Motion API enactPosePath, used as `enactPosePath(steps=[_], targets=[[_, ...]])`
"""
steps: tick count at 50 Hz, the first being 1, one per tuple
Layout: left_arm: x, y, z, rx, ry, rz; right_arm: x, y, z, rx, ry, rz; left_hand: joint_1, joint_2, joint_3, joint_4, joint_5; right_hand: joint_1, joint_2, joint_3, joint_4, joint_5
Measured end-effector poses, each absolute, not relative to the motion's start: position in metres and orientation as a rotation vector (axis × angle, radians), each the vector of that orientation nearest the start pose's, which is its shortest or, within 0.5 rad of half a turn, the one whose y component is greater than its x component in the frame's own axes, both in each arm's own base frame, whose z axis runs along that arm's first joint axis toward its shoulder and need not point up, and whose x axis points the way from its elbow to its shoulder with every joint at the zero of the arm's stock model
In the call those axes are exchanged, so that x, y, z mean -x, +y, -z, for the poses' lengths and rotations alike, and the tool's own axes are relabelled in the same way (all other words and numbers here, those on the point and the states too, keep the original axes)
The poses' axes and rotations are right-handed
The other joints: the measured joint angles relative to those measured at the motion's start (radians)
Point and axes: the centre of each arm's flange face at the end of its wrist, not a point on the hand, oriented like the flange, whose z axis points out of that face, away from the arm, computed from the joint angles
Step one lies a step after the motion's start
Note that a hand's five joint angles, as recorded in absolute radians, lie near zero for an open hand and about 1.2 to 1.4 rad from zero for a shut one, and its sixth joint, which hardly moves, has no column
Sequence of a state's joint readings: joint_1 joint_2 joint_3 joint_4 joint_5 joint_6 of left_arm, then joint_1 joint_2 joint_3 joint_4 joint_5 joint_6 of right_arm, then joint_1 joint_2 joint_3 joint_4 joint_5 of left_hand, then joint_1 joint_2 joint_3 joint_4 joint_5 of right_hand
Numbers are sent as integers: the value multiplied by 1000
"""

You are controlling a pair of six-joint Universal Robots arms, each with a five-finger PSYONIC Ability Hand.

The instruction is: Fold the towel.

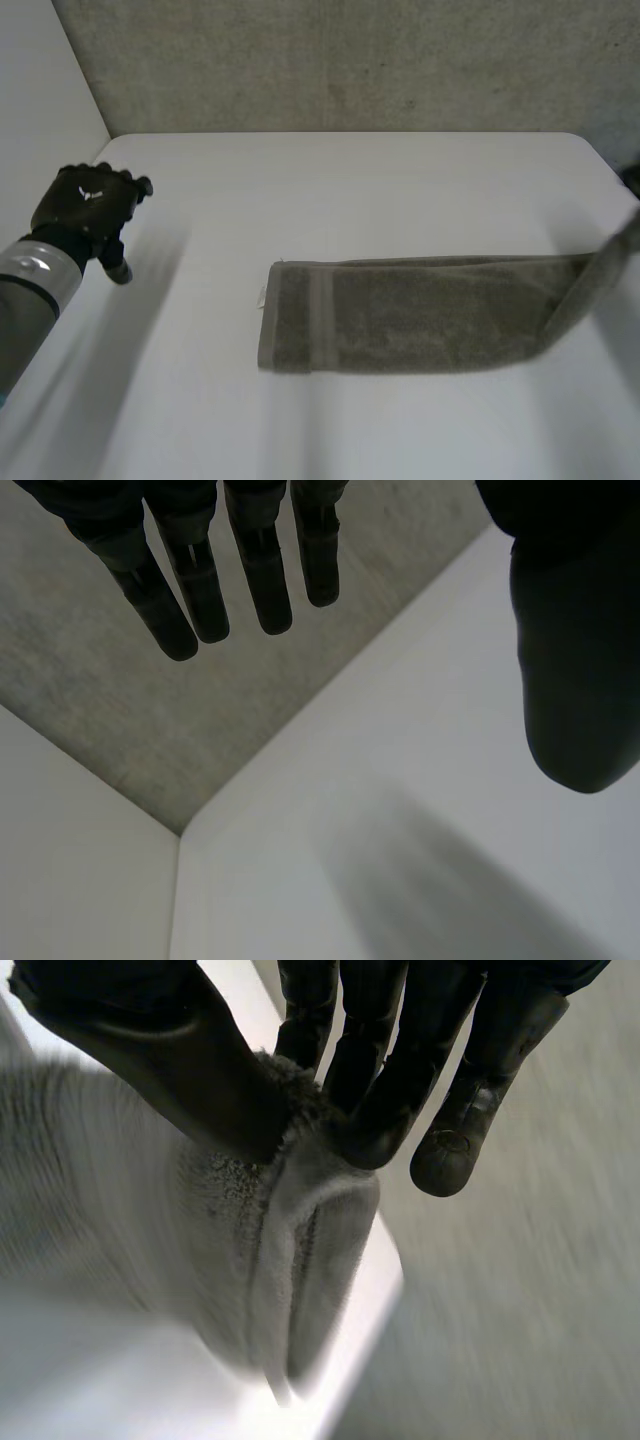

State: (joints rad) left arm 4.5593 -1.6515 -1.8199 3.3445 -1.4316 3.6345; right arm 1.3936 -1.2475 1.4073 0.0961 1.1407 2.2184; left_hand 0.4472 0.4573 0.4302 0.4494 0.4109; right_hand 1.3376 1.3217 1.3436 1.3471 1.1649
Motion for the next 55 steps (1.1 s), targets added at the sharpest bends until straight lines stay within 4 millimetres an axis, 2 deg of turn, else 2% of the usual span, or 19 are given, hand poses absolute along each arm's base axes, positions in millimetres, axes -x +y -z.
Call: enactPosePath(steps=[1,2,4,5,8,10,11,13,17,19,24,26,27,30,34,39,43,49,55], targets=[[189,-277,-232,-836,2107,2015,-128,-365,-250,1454,2300,2108,0,0,0,0,0,0,4,1,0,0],[190,-278,-234,-829,2108,2024,-139,-362,-252,1469,2263,2108,0,0,0,0,0,0,4,2,0,0],[192,-282,-239,-787,2125,2071,-189,-341,-257,1537,2100,2090,0,0,0,0,0,0,4,4,0,0],[192,-283,-240,-775,2132,2081,-200,-335,-258,1553,2062,2083,0,0,0,0,0,0,4,4,0,0],[196,-286,-242,-725,2178,2126,-263,-295,-252,1650,1846,2019,0,0,0,0,0,0,4,4,0,0],[200,-287,-241,-713,2205,2140,-295,-268,-243,1705,1734,1963,0,0,0,0,0,0,4,5,0,0],[201,-287,-240,-712,2215,2142,-302,-262,-240,1718,1708,1949,0,0,0,0,0,0,4,5,0,0],[207,-286,-236,-718,2246,2144,-332,-230,-223,1777,1600,1867,0,0,0,0,0,0,4,5,0,0],[217,-282,-226,-752,2293,2127,-362,-187,-191,1857,1500,1717,0,0,0,0,0,0,4,5,0,0],[221,-279,-221,-771,2313,2113,-369,-173,-176,1887,1481,1652,0,0,0,0,0,0,4,5,0,0],[227,-275,-211,-810,2348,2083,-375,-156,-150,1928,1475,1540,0,0,0,0,0,-69,-56,-74,-78,-58],[231,-272,-205,-832,2365,2067,-375,-155,-144,1925,1492,1516,0,0,0,0,0,-469,-464,-477,-488,-482],[232,-271,-204,-838,2369,2064,-374,-156,-144,1921,1497,1514,0,0,0,0,0,-591,-590,-575,-589,-587],[238,-268,-199,-872,2386,2052,-370,-164,-154,1841,1546,1535,0,0,0,0,0,-1043,-1040,-1051,-1060,-1081],[248,-263,-196,-915,2394,2057,-356,-179,-183,1673,1619,1600,0,0,0,0,0,-1100,-1072,-1098,-1088,-1108],[270,-248,-200,-1007,2388,2108,-321,-202,-224,1391,1712,1704,0,0,0,0,0,-1104,-1072,-1098,-1088,-1108],[288,-236,-205,-1064,2393,2166,-293,-215,-235,1254,1777,1747,0,0,0,0,2,-1105,-1072,-1098,-1088,-1108],[318,-217,-204,-1126,2474,2231,-253,-231,-223,1150,1926,1737,0,0,2,0,18,-1107,-1072,-1098,-1088,-1108],[344,-205,-184,-1188,2588,2190,-226,-235,-194,1167,2038,1664,0,0,2,0,25,-1107,-1072,-1098,-1088,-1108]])
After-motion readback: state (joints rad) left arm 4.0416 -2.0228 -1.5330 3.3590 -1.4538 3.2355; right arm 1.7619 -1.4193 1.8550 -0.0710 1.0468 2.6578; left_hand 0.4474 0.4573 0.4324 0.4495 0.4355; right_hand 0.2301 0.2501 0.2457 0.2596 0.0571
